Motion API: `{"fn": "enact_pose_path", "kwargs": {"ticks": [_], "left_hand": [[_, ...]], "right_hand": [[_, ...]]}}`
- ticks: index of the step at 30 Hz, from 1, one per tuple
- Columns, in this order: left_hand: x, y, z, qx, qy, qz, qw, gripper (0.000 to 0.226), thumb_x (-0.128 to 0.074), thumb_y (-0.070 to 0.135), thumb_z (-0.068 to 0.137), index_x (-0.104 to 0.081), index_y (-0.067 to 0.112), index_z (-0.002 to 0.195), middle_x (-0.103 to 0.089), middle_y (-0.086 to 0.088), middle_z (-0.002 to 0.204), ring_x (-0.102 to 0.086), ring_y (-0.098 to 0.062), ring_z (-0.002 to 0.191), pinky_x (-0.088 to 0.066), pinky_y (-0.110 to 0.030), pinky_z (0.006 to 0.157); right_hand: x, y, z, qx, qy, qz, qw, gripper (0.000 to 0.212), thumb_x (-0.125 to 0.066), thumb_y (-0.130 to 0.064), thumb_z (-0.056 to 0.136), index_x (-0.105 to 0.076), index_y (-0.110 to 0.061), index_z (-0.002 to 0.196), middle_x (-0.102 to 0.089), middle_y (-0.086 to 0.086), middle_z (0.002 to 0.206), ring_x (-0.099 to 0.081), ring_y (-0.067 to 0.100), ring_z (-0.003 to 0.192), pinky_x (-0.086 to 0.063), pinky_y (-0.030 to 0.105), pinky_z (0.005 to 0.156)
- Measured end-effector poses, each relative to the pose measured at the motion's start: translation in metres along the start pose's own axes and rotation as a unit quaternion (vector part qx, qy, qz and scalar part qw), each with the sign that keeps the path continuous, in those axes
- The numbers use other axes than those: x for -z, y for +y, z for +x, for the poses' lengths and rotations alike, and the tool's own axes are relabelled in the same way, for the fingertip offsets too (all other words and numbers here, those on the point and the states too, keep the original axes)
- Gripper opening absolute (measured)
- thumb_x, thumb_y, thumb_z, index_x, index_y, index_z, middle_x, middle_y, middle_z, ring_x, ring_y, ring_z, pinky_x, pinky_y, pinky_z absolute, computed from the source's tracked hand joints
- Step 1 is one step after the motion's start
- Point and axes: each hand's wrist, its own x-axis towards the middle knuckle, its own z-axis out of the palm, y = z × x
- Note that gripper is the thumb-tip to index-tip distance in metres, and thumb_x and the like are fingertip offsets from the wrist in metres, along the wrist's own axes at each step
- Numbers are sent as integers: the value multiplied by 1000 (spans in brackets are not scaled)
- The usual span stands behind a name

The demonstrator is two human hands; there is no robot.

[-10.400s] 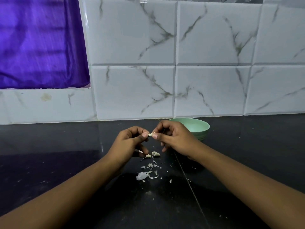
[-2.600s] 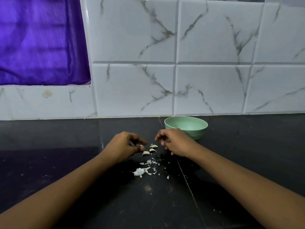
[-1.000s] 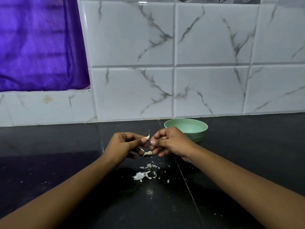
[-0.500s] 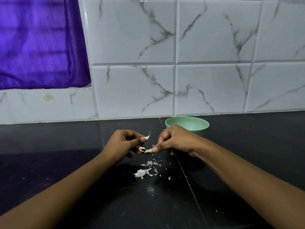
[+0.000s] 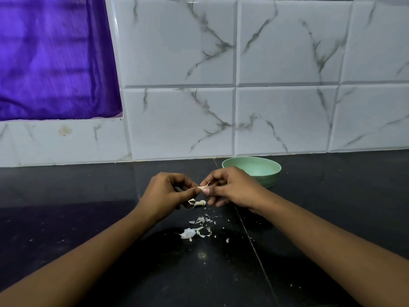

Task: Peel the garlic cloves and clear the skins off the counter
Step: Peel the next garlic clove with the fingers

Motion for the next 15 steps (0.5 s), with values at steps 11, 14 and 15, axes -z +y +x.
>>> {"fn": "enact_pose_path", "kwargs": {"ticks": [11, 14, 15], "left_hand": [[0, 2, 0, -12, 15, -6, 1000, 5, -78, 17, 76, -73, 15, 77, -70, 6, 61, -68, -10, 53, -47, -15, 52], [-1, 2, 0, 54, -1, -108, 993, 1, -73, 11, 80, -72, 11, 80, -72, -1, 65, -68, -14, 56, -49, -20, 52], [-1, 3, -1, 67, -3, -134, 989, 1, -72, 10, 81, -72, 11, 81, -72, -3, 68, -68, -15, 57, -50, -20, 52]], "right_hand": [[-3, -1, -1, -12, 28, 134, 990, 11, -67, 2, 83, -65, -8, 85, -68, 3, 65, -68, 9, 61, -53, 18, 53], [-4, 0, 0, 8, 51, 108, 993, 11, -68, -1, 83, -66, -11, 86, -67, 0, 66, -65, 7, 62, -53, 19, 55], [-5, 0, 1, 17, 58, 97, 993, 11, -68, -1, 83, -66, -12, 85, -66, -1, 67, -64, 7, 62, -54, 20, 56]]}}
